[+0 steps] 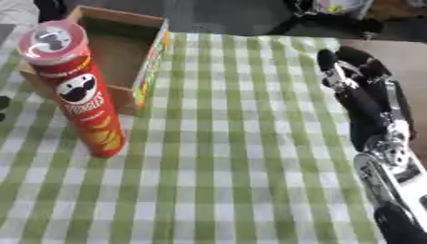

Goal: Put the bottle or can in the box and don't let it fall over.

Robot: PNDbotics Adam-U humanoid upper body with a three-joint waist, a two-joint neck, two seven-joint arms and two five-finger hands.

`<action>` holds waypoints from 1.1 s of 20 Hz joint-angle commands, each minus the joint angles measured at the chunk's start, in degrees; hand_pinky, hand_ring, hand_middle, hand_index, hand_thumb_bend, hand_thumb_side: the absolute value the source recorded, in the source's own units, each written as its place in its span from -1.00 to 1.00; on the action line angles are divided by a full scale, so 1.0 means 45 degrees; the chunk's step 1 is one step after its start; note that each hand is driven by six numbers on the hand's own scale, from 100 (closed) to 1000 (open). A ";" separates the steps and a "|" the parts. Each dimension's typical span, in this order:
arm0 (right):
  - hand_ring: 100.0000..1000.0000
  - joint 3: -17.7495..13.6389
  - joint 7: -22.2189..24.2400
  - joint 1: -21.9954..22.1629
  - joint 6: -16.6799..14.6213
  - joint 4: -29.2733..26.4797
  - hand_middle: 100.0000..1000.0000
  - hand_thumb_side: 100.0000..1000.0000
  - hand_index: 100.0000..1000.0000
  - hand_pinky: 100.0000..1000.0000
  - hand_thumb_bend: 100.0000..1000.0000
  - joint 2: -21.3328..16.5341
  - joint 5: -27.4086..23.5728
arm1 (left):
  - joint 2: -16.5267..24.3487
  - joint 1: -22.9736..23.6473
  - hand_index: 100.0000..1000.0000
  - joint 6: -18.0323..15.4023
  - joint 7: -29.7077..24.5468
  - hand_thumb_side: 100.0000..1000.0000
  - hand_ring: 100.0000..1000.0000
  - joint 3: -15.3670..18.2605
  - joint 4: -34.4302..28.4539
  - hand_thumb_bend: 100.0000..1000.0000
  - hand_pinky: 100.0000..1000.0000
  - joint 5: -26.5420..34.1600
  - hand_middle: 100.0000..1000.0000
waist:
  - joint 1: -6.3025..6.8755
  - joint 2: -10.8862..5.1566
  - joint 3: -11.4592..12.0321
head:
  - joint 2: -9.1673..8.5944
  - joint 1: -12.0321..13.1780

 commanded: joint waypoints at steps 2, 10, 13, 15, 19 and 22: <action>0.48 -0.0046 0.0080 -0.0118 -0.0032 -0.0294 0.46 -0.53 0.41 0.38 -0.05 -0.0129 -0.0093 | 0.0103 -0.0382 0.83 0.0049 -0.0157 -0.09 1.00 -0.0108 0.0062 -0.17 1.00 0.0040 0.77 | 0.0060 -0.0131 -0.0043 | -0.0152 0.0074; 0.48 -0.0026 0.0099 -0.0124 -0.0008 -0.0294 0.46 -0.53 0.41 0.38 -0.06 -0.0080 -0.0116 | 0.0035 -0.0755 0.83 0.0348 0.0021 -0.11 1.00 -0.0349 0.0390 -0.18 1.00 -0.0200 0.77 | 0.0079 -0.0107 -0.0069 | -0.0181 0.0144; 0.48 -0.0010 0.0120 -0.0133 0.0013 -0.0294 0.46 -0.54 0.41 0.38 -0.06 -0.0056 -0.0121 | -0.0040 -0.0908 0.83 0.0500 0.0227 -0.11 1.00 -0.0456 0.0474 -0.18 1.00 -0.0393 0.77 | 0.0077 -0.0097 -0.0082 | -0.0196 0.0173; 0.48 -0.0011 0.0131 -0.0135 0.0020 -0.0294 0.46 -0.53 0.41 0.39 -0.06 -0.0050 -0.0120 | -0.0075 -0.0996 0.83 0.0547 0.0273 -0.11 1.00 -0.0527 0.0510 -0.17 1.00 -0.0502 0.78 | 0.0076 -0.0093 -0.0092 | -0.0198 0.0196; 0.48 -0.0012 0.0146 -0.0136 0.0024 -0.0294 0.46 -0.54 0.41 0.39 -0.06 -0.0036 -0.0130 | -0.0171 -0.1160 0.83 0.0616 0.0385 -0.11 1.00 -0.0592 0.0616 -0.17 1.00 -0.0749 0.78 | 0.0074 -0.0087 -0.0097 | -0.0199 0.0215; 0.48 -0.0005 0.0162 -0.0143 0.0030 -0.0294 0.46 -0.54 0.41 0.39 -0.06 -0.0019 -0.0140 | -0.0251 -0.1304 0.83 0.0682 0.0500 -0.12 1.00 -0.0652 0.0717 -0.18 1.00 -0.0860 0.78 | 0.0071 -0.0073 -0.0102 | -0.0220 0.0230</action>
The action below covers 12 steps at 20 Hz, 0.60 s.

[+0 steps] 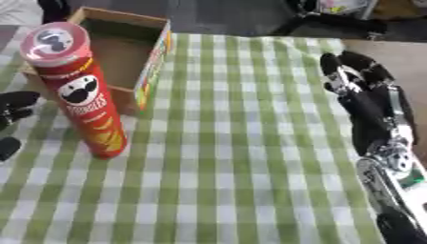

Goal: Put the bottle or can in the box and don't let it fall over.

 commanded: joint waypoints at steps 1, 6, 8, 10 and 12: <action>0.48 -0.0071 0.0078 -0.0112 -0.0043 -0.0294 0.46 -0.54 0.41 0.39 -0.06 -0.0197 -0.0089 | 0.0071 -0.0280 0.83 0.0062 0.0162 -0.12 1.00 -0.0021 -0.0016 -0.18 1.00 -0.0169 0.78 | 0.0036 -0.0135 -0.0024 | -0.0209 0.0040; 0.48 -0.0048 0.0104 -0.0140 -0.0023 -0.0293 0.46 -0.54 0.41 0.39 -0.06 -0.0160 -0.0107 | -0.0091 -0.0612 0.83 0.0176 0.0352 -0.13 1.00 -0.0125 0.0186 -0.18 1.00 -0.0424 0.78 | 0.0027 -0.0099 -0.0042 | -0.0238 0.0107; 0.48 -0.0044 0.0113 -0.0152 -0.0020 -0.0292 0.46 -0.54 0.41 0.39 -0.07 -0.0150 -0.0112 | -0.0154 -0.0740 0.83 0.0197 0.0385 -0.14 1.00 -0.0170 0.0266 -0.18 1.00 -0.0568 0.78 | 0.0027 -0.0081 -0.0054 | -0.0251 0.0130; 0.48 -0.0040 0.0120 -0.0164 -0.0020 -0.0291 0.46 -0.54 0.41 0.39 -0.07 -0.0144 -0.0122 | -0.0224 -0.0850 0.83 0.0202 0.0413 -0.14 1.00 -0.0211 0.0343 -0.18 1.00 -0.0671 0.78 | 0.0029 -0.0066 -0.0062 | -0.0262 0.0147; 0.48 -0.0031 0.0133 -0.0180 -0.0018 -0.0289 0.46 -0.54 0.41 0.39 -0.07 -0.0137 -0.0131 | -0.0306 -0.0984 0.83 0.0208 0.0420 -0.14 1.00 -0.0264 0.0435 -0.18 1.00 -0.0749 0.78 | 0.0032 -0.0051 -0.0072 | -0.0269 0.0166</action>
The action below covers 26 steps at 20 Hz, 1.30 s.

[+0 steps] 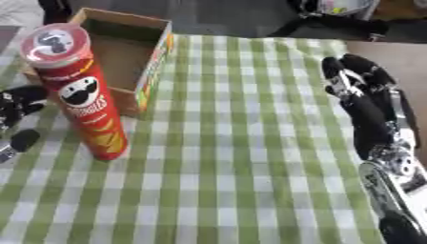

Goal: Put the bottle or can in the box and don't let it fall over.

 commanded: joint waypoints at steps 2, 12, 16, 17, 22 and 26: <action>0.48 -0.0030 0.0067 -0.0165 -0.0007 -0.0288 0.46 -0.55 0.41 0.39 -0.07 -0.0154 -0.0102 | -0.0022 -0.0393 0.83 -0.0025 0.0062 -0.14 1.00 -0.0056 0.0044 -0.18 1.00 -0.0214 0.78 | 0.0037 -0.0138 -0.0027 | -0.0173 0.0070; 0.48 -0.0003 0.0133 -0.0226 -0.0004 -0.0252 0.46 -0.55 0.41 0.39 -0.09 -0.0100 -0.0174 | -0.0380 -0.0793 0.82 -0.0177 0.0030 -0.12 1.00 -0.0150 0.0358 -0.12 1.00 -0.0838 0.79 | 0.0034 -0.0084 -0.0069 | -0.0210 0.0113; 0.48 0.0001 0.0147 -0.0235 -0.0006 -0.0243 0.47 -0.56 0.41 0.39 -0.09 -0.0081 -0.0196 | -0.0443 -0.0858 0.80 -0.0169 0.0296 -0.13 1.00 -0.0103 0.0417 -0.07 1.00 -0.1196 0.76 | 0.0032 -0.0063 -0.0076 | -0.0222 0.0132; 0.49 0.0004 0.0152 -0.0242 -0.0004 -0.0239 0.47 -0.56 0.41 0.39 -0.09 -0.0073 -0.0202 | -0.0448 -0.0873 0.80 -0.0144 0.0404 -0.14 1.00 -0.0094 0.0445 -0.07 1.00 -0.1296 0.75 | 0.0031 -0.0061 -0.0075 | -0.0224 0.0135; 0.49 0.0017 0.0187 -0.0250 -0.0005 -0.0237 0.47 -0.55 0.41 0.39 -0.09 -0.0070 -0.0214 | -0.0474 -0.0879 0.81 -0.0012 0.0793 0.02 1.00 -0.0091 0.0531 0.00 1.00 -0.1745 0.78 | 0.0025 -0.0059 -0.0078 | -0.0225 0.0145; 0.49 0.0028 0.0211 -0.0261 -0.0003 -0.0239 0.47 -0.55 0.41 0.39 -0.08 -0.0065 -0.0223 | -0.0495 -0.0910 0.86 -0.0187 0.0681 0.13 1.00 -0.0110 0.0539 0.00 1.00 -0.1867 0.81 | 0.0007 -0.0056 -0.0077 | -0.0242 0.0166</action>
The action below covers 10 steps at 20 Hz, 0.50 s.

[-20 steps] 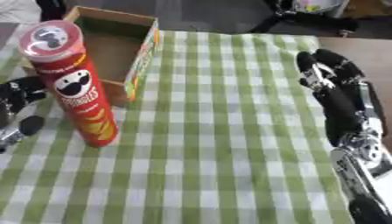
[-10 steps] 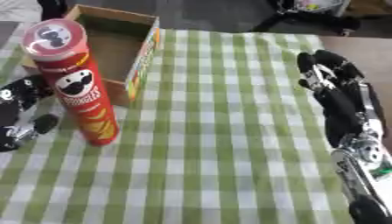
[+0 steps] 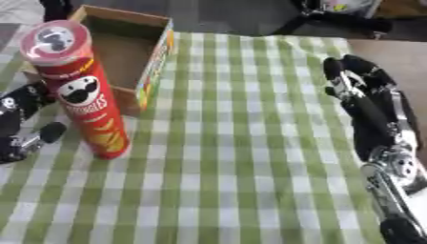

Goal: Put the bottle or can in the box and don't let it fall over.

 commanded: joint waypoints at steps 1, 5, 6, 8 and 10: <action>0.49 -0.0046 0.0063 -0.0114 -0.0036 -0.0239 0.47 -0.56 0.41 0.39 -0.08 -0.0169 -0.0112 | 0.0128 -0.0276 0.87 -0.0147 -0.0088 0.14 1.00 0.0076 -0.0127 0.00 1.00 -0.0151 0.81 | 0.0007 -0.0197 -0.0012 | -0.0148 0.0059; 0.49 -0.0039 0.0089 -0.0122 -0.0032 -0.0242 0.47 -0.56 0.41 0.39 -0.08 -0.0167 -0.0120 | 0.0111 -0.0353 0.89 -0.0259 -0.0356 0.18 1.00 0.0038 -0.0053 0.01 1.00 -0.0273 0.83 | -0.0006 -0.0180 -0.0031 | -0.0165 0.0084; 0.49 -0.0037 0.0095 -0.0123 -0.0029 -0.0242 0.47 -0.56 0.41 0.39 -0.08 -0.0165 -0.0122 | 0.0105 -0.0377 0.90 -0.0280 -0.0414 0.19 1.00 0.0028 -0.0036 0.02 1.00 -0.0300 0.83 | -0.0008 -0.0176 -0.0035 | -0.0170 0.0089; 0.49 -0.0034 0.0103 -0.0136 -0.0026 -0.0242 0.47 -0.56 0.41 0.40 -0.08 -0.0158 -0.0129 | 0.0102 -0.0441 0.90 -0.0327 -0.0503 0.19 1.00 0.0002 -0.0021 0.02 1.00 -0.0370 0.83 | -0.0011 -0.0168 -0.0051 | -0.0183 0.0103; 0.49 -0.0034 0.0110 -0.0144 -0.0024 -0.0242 0.47 -0.56 0.41 0.40 -0.08 -0.0153 -0.0134 | 0.0103 -0.0496 0.91 -0.0357 -0.0553 0.18 1.00 -0.0027 -0.0005 0.02 1.00 -0.0441 0.82 | -0.0016 -0.0162 -0.0063 | -0.0191 0.0107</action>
